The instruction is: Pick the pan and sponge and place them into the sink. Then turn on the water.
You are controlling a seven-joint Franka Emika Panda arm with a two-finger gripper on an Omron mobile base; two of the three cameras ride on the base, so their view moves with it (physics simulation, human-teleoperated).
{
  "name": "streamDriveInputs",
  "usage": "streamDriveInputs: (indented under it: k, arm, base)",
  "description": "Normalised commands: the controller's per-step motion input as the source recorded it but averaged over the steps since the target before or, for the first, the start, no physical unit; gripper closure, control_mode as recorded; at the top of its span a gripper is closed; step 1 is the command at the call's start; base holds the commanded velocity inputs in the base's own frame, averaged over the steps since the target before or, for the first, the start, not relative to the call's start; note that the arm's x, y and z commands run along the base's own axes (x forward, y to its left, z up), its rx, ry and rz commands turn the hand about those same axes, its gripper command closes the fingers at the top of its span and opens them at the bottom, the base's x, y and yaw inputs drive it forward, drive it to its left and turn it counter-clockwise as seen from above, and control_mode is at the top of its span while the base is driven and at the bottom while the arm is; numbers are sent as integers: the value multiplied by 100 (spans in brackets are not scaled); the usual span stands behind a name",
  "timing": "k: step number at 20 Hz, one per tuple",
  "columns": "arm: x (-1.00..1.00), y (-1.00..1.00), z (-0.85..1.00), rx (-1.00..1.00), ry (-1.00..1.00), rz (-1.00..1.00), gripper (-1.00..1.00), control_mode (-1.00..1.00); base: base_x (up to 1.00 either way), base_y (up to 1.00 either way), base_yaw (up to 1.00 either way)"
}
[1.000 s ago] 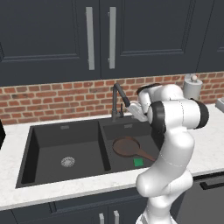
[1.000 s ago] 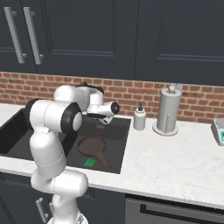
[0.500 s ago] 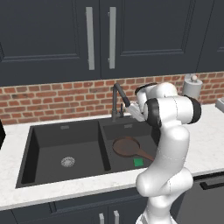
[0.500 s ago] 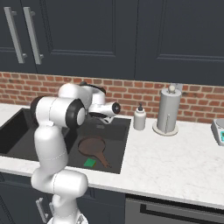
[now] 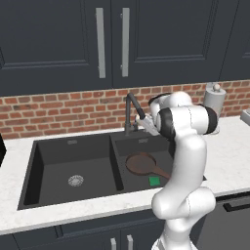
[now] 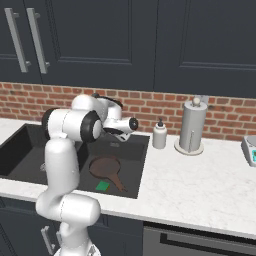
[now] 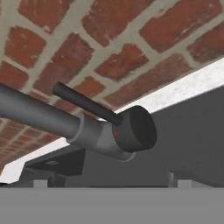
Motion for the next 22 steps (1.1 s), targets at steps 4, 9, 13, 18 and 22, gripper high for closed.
streamDriveInputs:
  k: [4, 9, 13, 18, 22]
  arm:
    - [26, 0, -15, 0, 0, 0, -100, -100]
    - [30, 2, -15, 0, 0, 0, -100, -100]
    - [27, 1, -17, 0, 0, 0, -100, -100]
    - [24, 5, -15, 0, 0, 0, -100, -100]
    - [20, 4, -16, 1, 0, 0, -100, -100]
  base:
    - [0, 0, 0]
    - [0, 0, 0]
    - [0, 0, 0]
    - [0, 0, 0]
    - [0, 0, 0]
